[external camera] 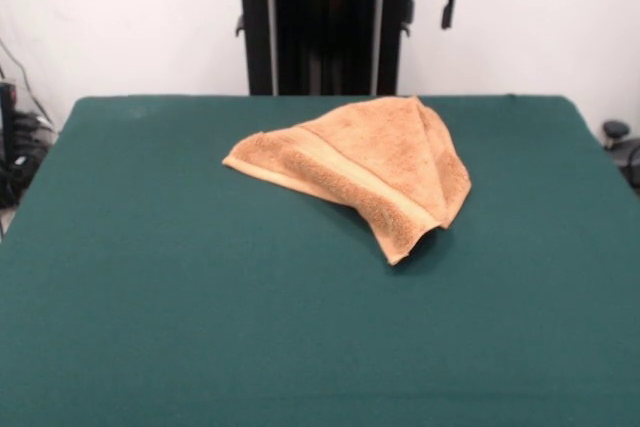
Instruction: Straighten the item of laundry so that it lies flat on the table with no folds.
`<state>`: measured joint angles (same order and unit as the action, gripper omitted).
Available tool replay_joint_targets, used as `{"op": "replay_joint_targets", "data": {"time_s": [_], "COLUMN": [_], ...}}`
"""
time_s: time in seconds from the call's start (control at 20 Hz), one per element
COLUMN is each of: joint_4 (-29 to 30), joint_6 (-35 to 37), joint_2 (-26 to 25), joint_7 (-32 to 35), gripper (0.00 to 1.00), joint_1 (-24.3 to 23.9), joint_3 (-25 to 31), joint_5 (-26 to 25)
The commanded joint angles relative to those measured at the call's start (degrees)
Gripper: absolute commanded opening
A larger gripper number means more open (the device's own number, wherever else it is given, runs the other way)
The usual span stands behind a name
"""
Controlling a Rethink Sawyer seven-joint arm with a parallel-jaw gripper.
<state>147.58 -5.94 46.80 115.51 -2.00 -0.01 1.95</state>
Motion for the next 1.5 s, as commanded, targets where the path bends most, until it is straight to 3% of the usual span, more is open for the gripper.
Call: {"op": "replay_joint_targets", "data": {"time_s": [0.05, 0.35, 0.5, 1.2, 1.5], "joint_4": [-6.16, -7.24, -8.99, -14.84, -17.53], "joint_6": [19.07, 13.01, 14.38, 4.71, 3.11], "joint_2": [-0.29, -5.43, -5.24, -15.34, -16.77], "joint_7": [0.57, 2.52, 2.96, 4.7, 5.53], "gripper": [1.0, 1.0, 1.0, 1.0, 1.0], "joint_1": [6.94, 3.45, 3.96, 1.11, 1.83], "joint_3": [-6.03, -3.22, -3.97, -1.3, -2.11], "joint_5": [-0.45, -2.98, -3.78, -8.43, -9.28]}}
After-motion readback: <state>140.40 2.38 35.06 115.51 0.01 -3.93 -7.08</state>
